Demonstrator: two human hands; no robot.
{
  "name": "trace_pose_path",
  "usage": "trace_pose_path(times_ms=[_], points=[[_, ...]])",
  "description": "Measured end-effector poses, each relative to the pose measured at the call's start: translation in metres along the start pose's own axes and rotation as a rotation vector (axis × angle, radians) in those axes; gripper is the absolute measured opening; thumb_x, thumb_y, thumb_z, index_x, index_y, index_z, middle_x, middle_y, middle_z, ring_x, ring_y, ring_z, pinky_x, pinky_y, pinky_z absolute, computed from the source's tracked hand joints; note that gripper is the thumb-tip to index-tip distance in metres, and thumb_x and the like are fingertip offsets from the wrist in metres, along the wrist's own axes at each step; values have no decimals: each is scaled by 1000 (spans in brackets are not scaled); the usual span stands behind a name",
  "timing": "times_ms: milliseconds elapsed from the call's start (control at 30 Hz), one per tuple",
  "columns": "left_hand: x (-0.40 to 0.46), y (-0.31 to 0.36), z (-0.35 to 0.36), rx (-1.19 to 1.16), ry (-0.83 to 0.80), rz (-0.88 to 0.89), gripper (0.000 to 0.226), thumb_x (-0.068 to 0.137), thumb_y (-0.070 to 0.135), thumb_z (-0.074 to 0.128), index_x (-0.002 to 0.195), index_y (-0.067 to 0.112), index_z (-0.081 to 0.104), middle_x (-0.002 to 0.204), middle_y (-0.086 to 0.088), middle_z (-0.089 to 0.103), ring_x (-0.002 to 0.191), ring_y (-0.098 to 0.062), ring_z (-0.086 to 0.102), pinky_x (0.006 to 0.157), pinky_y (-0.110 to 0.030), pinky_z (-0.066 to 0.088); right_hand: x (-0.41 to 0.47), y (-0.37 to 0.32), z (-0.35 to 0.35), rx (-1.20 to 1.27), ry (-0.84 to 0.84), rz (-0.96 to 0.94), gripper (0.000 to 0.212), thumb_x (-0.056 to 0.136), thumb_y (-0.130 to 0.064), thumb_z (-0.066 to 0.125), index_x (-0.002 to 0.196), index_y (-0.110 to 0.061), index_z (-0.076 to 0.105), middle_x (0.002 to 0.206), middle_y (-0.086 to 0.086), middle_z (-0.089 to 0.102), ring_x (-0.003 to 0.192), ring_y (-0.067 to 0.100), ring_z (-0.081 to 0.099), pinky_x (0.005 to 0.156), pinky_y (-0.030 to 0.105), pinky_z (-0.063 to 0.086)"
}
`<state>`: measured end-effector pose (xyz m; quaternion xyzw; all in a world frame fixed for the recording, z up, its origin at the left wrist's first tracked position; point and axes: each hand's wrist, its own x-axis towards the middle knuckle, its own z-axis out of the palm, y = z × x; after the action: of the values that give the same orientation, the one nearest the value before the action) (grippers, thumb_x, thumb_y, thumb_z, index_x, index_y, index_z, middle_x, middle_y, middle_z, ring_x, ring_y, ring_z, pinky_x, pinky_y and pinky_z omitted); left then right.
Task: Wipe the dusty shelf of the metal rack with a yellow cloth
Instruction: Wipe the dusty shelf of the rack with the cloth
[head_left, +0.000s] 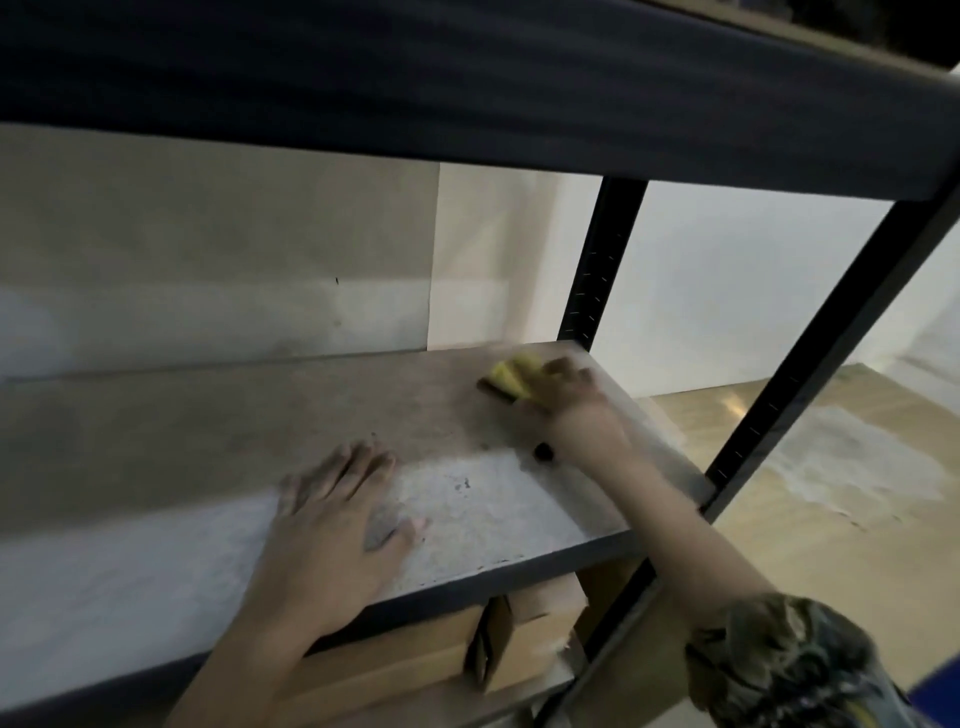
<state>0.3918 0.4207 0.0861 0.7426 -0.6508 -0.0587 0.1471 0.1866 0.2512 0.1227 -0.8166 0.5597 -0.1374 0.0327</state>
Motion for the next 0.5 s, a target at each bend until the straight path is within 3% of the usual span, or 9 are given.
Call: trace_pose_path(times_ms=[67,100,200,333,400,500], points=[[0,2,-2,3,-7,-8,95,62,76,-4,147,36,9,156,16,0,143,-4,-5,118,-40,3,-21,-5,12,-17,-5,-136,44,94,-34,46,137,-36,38,129,6,41,114,31,37,89,42,35],[0,3,-3,-2,-9,-11,96,61,76,-5,147,36,9,156,16,0,143,-4,-5,118,-39,2,-19,3,10,-32,7,-51,40,95,-33,43,135,-34,39,127,8,42,114,32,37,90,43,36],[-2,3,-3,-14,-6,-4,96,62,77,-5,147,35,8,156,15,-1,143,-5,-5,118,-39,1,11,45,-2,-7,18,458,30,96,-27,38,125,-24,42,125,10,40,117,35,35,95,46,34],[-2,2,-2,-24,-7,1,95,62,77,-4,147,35,9,156,14,-1,143,-6,-4,118,-41,2,20,74,-13,-54,125,663,31,94,-18,37,123,-18,49,125,11,40,117,33,35,90,45,35],[-2,1,-2,-28,2,7,93,65,77,-1,147,35,9,157,13,0,144,-7,-3,118,-40,0,4,62,-15,-32,183,550,35,91,-13,38,123,-22,45,121,12,42,111,34,40,82,42,37],[-3,1,-2,-32,5,16,89,70,76,3,147,33,10,157,11,1,144,-8,-3,118,-40,-1,-36,21,-4,20,119,68,38,93,-24,46,131,-30,43,117,13,51,104,35,48,83,44,45]])
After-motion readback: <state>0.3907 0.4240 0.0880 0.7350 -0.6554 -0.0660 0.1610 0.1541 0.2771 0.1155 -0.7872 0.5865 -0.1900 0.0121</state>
